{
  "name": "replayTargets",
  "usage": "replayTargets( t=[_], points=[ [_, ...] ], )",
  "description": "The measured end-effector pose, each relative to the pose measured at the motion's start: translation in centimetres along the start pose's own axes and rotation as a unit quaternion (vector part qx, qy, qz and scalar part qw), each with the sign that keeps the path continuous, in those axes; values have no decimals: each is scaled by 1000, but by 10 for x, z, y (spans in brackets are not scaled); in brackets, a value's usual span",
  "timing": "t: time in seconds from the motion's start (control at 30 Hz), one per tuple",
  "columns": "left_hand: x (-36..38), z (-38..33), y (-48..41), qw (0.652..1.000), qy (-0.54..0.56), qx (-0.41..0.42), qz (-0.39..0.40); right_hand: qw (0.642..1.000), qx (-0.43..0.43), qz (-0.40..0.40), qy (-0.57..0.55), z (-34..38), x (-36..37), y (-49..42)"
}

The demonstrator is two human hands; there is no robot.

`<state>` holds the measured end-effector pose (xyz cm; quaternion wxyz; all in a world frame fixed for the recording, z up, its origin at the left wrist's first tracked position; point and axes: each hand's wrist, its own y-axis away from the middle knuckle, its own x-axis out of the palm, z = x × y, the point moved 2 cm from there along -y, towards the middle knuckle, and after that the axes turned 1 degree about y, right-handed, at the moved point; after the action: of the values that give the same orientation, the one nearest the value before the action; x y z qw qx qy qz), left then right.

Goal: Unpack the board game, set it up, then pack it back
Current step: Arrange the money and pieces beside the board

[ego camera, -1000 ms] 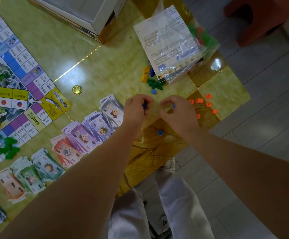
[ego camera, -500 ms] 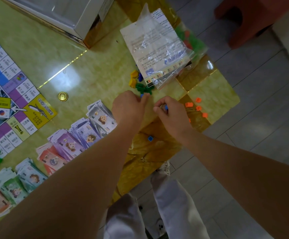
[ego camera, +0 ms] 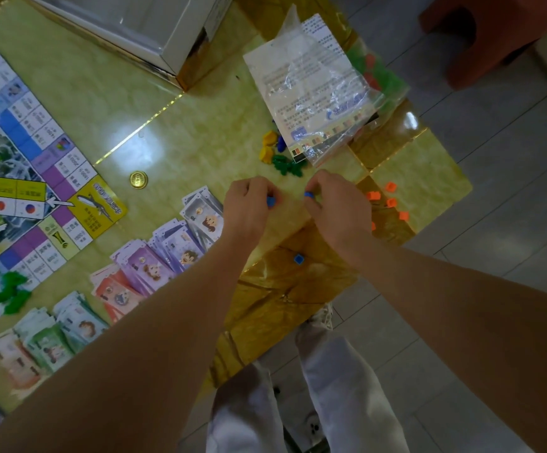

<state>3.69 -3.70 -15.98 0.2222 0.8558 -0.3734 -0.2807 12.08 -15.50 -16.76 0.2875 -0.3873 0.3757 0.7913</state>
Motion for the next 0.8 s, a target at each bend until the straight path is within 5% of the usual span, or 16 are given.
replayTargets(
  t=[0.13, 0.3, 0.37, 0.43, 0.53, 0.63, 0.8],
  points=[
    [-9, 5, 6, 972, 198, -93, 89, 977, 24, 26, -211, 10, 0, 6],
    [-10, 13, 21, 944, 270, -162, 101, 827, 171, 157, -512, 17, -5, 25],
    [-10, 16, 31, 929, 296, -191, 111, 809, 181, 178, -530, 15, -4, 33],
    [-11, 22, 40, 928, 290, -205, 112, 856, 170, 174, -456, 11, -1, 42],
    [-14, 32, 50, 935, 268, -212, 94, 976, 75, 164, -125, 5, 2, 58],
    [-21, 44, 60, 937, 261, -218, 75, 976, 3, 163, 145, 9, 8, 73],
    [-32, 58, 68, 942, 242, -221, 70, 961, 0, 149, 232, 20, 22, 74]
  ],
)
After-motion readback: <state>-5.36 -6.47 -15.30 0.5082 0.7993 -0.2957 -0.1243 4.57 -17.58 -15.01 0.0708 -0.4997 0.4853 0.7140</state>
